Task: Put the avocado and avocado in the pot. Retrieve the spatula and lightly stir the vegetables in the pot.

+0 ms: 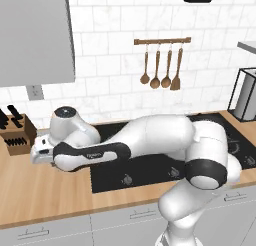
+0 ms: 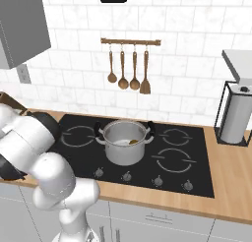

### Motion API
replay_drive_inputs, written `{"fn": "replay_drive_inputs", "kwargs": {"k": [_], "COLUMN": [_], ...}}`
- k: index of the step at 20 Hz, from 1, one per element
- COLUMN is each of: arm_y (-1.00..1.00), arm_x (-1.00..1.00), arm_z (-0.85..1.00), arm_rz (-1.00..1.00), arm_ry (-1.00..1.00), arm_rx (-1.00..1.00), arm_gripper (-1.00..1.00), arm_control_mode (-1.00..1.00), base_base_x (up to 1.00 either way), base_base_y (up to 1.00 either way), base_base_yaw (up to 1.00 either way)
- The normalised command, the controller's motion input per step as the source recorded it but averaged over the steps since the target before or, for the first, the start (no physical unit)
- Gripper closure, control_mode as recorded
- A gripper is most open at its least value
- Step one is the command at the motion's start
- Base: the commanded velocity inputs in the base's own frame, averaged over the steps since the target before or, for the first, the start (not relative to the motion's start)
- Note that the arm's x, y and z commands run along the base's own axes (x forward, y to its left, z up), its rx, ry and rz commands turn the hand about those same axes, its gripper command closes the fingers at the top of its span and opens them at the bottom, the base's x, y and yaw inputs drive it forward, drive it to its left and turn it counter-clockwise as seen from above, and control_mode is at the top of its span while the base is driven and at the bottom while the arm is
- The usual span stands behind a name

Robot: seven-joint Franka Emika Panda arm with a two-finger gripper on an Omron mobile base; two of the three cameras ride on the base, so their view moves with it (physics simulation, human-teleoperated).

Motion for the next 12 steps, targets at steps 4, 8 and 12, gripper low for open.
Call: {"fn": "replay_drive_inputs", "kwargs": {"k": [4, 8, 12], "arm_y": [-0.92, -1.00, -1.00], "arm_x": [-0.02, -0.06, -0.11], "arm_z": [1.00, 1.00, 0.91], "arm_rz": [-0.29, -0.34, -0.36], "arm_ry": [0.17, 0.30, 0.36], "arm_rx": [0.47, 0.53, 0.54], "arm_gripper": [1.00, 1.00, 1.00], "arm_control_mode": [-1.00, -1.00, -1.00], "base_base_x": [0.00, 0.00, 0.00], "base_base_y": [0.00, 0.00, 0.00], "base_base_yaw": [0.00, 0.00, 0.00]}}
